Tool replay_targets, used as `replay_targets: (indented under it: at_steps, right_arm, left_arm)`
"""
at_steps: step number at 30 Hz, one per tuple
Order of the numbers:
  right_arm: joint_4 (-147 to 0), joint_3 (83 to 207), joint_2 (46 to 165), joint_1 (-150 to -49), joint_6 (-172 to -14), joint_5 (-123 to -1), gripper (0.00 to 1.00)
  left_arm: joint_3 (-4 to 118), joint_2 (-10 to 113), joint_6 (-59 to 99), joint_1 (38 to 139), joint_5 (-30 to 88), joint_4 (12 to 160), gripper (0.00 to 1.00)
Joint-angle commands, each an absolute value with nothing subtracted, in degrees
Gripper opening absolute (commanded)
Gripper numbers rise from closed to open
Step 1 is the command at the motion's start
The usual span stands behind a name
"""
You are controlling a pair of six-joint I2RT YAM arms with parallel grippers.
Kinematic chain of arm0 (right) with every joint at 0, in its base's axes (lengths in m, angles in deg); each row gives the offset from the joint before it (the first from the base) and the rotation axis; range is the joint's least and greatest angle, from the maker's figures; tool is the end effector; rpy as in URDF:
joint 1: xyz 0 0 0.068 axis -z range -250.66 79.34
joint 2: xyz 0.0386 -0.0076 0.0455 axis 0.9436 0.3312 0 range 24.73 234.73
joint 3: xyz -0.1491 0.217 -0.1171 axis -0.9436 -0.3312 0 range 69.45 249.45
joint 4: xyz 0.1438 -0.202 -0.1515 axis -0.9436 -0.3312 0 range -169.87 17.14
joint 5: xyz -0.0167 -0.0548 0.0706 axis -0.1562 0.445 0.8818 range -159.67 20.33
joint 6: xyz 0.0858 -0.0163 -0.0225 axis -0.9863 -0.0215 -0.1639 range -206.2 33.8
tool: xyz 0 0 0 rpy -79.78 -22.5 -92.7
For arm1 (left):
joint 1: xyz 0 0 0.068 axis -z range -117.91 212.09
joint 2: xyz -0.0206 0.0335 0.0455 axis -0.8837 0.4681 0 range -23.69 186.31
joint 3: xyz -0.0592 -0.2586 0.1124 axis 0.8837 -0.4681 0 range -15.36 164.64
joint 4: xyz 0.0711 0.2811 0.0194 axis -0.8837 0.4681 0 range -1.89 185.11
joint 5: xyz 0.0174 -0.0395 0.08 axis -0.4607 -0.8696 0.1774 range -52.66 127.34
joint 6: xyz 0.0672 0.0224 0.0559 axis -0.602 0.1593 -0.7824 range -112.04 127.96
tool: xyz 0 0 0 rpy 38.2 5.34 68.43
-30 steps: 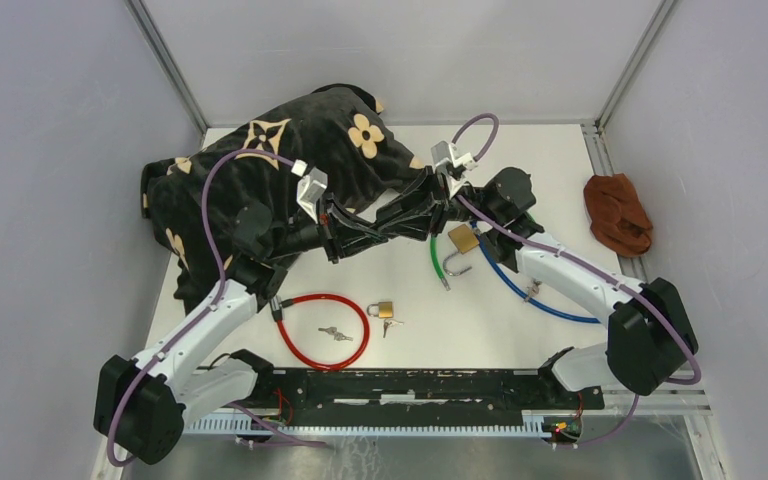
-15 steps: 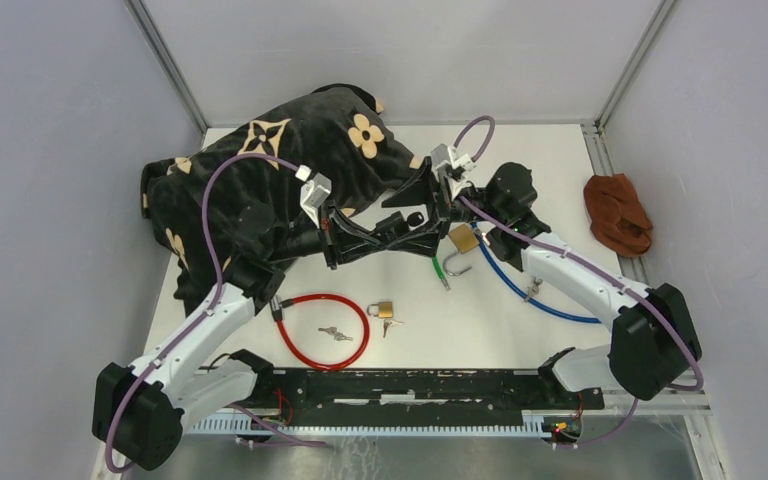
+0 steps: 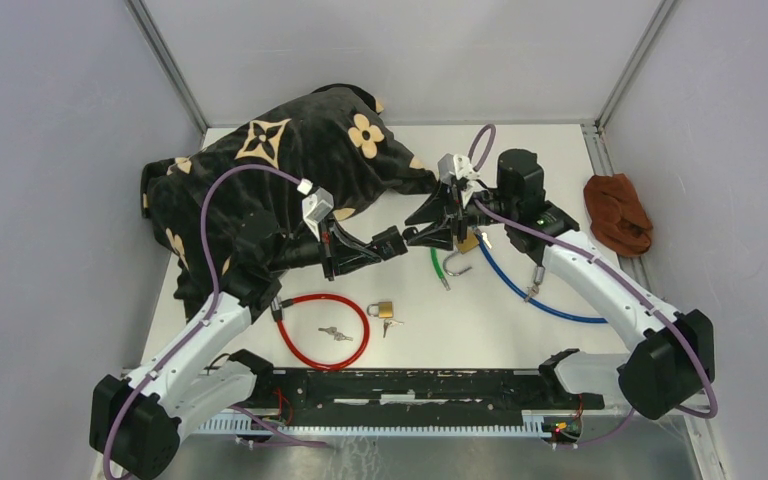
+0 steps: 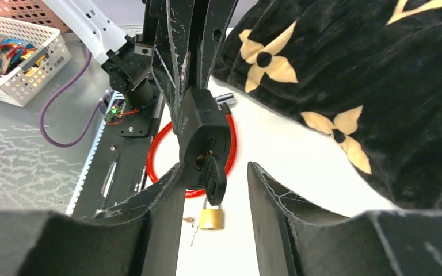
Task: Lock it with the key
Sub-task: Lock the lock, then place the lock at the center of the board.
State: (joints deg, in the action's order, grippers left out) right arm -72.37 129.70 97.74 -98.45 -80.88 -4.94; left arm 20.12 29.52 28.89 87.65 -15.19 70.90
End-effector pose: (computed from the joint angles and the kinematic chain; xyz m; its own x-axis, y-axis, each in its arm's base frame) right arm 0.2548 0.2166 0.3556 -0.0964 -0.0955 -0.9907 -0.9940 -0.0434 0.1009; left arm 0.2038 -0.1684 0.3096 -0.3573 -0.0702 -0.9314 0.9109 0.1941 -0.3640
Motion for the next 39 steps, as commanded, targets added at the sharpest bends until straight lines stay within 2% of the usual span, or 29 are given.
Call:
replay_targets:
  at_steps: [1, 3, 5, 6, 7, 10, 14, 17, 20, 26, 30, 34, 39]
  right_arm:
    - [-74.4, 131.5, 98.1, -98.4, -79.8, -3.1, 0.42]
    - [-73.9, 131.5, 98.3, -98.4, -80.5, -2.9, 0.32]
    - [-73.3, 131.3, 98.5, -98.4, -81.3, -2.7, 0.17]
    - [-73.3, 131.1, 98.5, -98.4, -81.8, -2.7, 0.02]
    - [-73.3, 130.9, 98.5, -98.4, -82.1, -3.0, 0.0]
    - [-74.7, 130.7, 98.3, -97.9, -80.6, -5.6, 0.0]
    - [-75.2, 126.3, 98.3, -89.5, -81.8, -8.4, 0.0]
    - [-66.9, 120.4, 97.6, -80.7, -91.0, -11.7, 0.0]
    - [-58.2, 115.7, 96.0, -76.9, -98.2, -13.5, 0.0]
    - [-57.4, 113.5, 98.2, -80.3, -100.0, -21.8, 0.0]
    - [-56.1, 112.9, 102.2, -87.0, -100.5, -25.7, 0.0]
    - [-55.2, 113.4, 108.0, -92.8, -101.2, -27.7, 0.0]
    - [-53.1, 111.1, 110.0, -95.0, -102.4, -28.6, 0.0]
  left_arm:
    - [21.1, 27.4, 26.3, 87.4, -14.7, 66.9, 0.02]
    - [21.1, 27.4, 26.4, 87.4, -14.6, 66.8, 0.02]
    - [20.9, 27.4, 26.6, 87.4, -14.6, 66.3, 0.02]
    - [20.9, 27.4, 26.8, 87.5, -14.6, 66.1, 0.02]
    - [20.8, 27.4, 26.9, 87.4, -14.5, 66.0, 0.02]
    - [20.9, 27.3, 27.0, 87.4, -12.9, 67.5, 0.02]
    - [21.5, 27.2, 21.8, 86.3, -10.8, 75.2, 0.02]
    - [21.3, 27.2, 12.7, 85.8, -4.8, 84.0, 0.02]
    - [20.6, 27.9, 2.2, 85.9, 5.4, 87.7, 0.02]
    - [18.7, 34.6, -19.1, 87.2, 26.1, 79.7, 0.02]
    - [16.2, 43.2, -41.9, 93.1, 34.9, 69.4, 0.02]
    - [16.8, 52.0, -51.9, 95.8, 32.9, 63.7, 0.02]
    - [14.5, 56.7, -62.5, 97.7, 27.6, 65.6, 0.02]
